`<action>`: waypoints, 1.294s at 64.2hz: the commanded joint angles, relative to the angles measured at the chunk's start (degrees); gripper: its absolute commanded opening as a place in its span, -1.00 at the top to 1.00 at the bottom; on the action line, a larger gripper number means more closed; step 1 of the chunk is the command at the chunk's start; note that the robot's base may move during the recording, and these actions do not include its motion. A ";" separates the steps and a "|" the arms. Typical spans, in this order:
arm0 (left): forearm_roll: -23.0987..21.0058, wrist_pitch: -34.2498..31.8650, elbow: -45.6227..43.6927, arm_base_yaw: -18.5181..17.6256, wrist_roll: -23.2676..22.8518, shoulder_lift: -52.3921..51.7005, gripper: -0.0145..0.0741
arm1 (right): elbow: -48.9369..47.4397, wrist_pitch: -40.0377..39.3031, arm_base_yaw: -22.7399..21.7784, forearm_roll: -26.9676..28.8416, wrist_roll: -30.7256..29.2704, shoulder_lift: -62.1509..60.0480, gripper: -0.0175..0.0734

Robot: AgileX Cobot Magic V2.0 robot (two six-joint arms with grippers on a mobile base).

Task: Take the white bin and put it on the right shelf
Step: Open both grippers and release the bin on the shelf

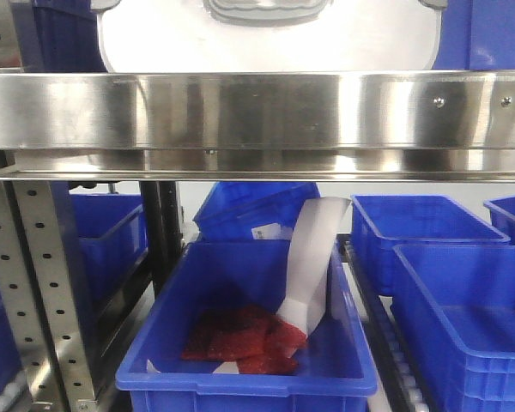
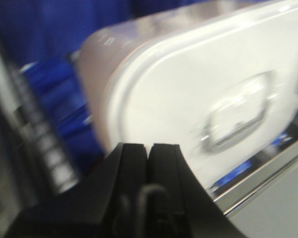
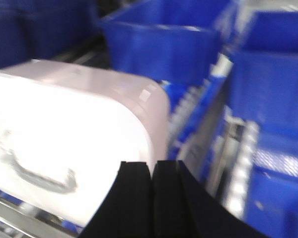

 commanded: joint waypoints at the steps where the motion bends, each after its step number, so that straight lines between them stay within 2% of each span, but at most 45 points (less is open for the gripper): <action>1: 3.57 -2.08 -1.86 0.02 -5.92 -3.29 0.94 | 2.02 -5.57 -0.13 -2.08 3.23 -4.34 0.45; 7: 7.80 -2.05 -1.86 0.02 -9.92 -4.38 0.94 | 9.61 -9.85 -0.13 -3.59 4.41 -8.39 0.45; 23: 15.62 -1.94 -0.15 0.02 -15.42 -7.94 0.94 | 33.68 -23.90 -0.13 -4.10 4.69 -20.59 0.45; 29: 17.98 -3.22 3.24 0.02 -16.95 -9.87 0.94 | 41.26 -29.17 -0.13 -4.10 4.69 -25.06 0.45; 34: 18.21 -5.31 7.23 0.02 -16.95 -12.06 0.94 | 46.98 -32.85 -0.13 -4.10 4.69 -28.70 0.45; 45: 18.23 -14.25 20.38 0.02 -16.95 -19.82 0.94 | 57.46 -38.23 -0.13 -4.05 4.69 -37.91 0.45; 59: 18.12 -29.78 40.05 0.02 -16.43 -33.93 0.94 | 66.73 -42.15 -0.13 -4.05 4.69 -49.01 0.45; 71: 17.27 -44.66 58.19 0.02 -16.36 -47.96 0.94 | 70.91 -40.49 -0.13 -3.99 4.69 -57.68 0.45; 77: 16.90 -48.34 65.04 0.02 -16.36 -54.39 0.94 | 71.50 -38.68 -0.13 -3.99 4.69 -60.52 0.45; 83: 17.00 -48.30 69.49 0.02 -16.36 -59.81 0.94 | 71.50 -37.47 -0.13 -3.93 4.69 -62.10 0.45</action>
